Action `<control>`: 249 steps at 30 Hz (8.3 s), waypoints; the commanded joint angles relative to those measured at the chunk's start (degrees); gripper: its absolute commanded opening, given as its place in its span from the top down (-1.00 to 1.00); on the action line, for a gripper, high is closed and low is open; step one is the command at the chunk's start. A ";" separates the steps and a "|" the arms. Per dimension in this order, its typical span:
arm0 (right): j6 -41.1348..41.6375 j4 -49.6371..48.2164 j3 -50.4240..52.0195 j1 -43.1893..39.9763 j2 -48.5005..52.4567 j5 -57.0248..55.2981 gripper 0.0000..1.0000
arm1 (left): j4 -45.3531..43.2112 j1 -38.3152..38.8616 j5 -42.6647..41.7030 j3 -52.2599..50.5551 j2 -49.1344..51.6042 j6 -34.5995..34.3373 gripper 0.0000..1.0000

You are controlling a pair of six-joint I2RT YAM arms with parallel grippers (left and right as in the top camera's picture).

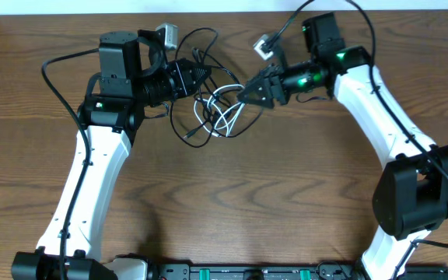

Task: Untangle cables

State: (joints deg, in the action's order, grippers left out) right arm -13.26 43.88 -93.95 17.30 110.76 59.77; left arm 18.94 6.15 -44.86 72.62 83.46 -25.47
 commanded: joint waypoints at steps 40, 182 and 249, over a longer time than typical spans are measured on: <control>22.80 1.36 -0.22 1.42 -8.11 -47.34 0.98 | 9.84 0.02 39.69 1.38 0.09 -7.61 0.85; 15.98 9.81 -0.04 -10.73 -22.25 -38.73 -0.18 | 29.53 8.72 31.63 3.06 -6.21 23.23 -0.57; 17.07 6.58 0.02 -6.51 -15.89 -32.52 -0.25 | -8.90 20.39 30.95 -10.12 -22.23 13.64 0.85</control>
State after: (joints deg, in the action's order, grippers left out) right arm 3.29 51.24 -93.78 9.65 94.50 23.51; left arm 13.23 26.48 -13.43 61.65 63.94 -9.52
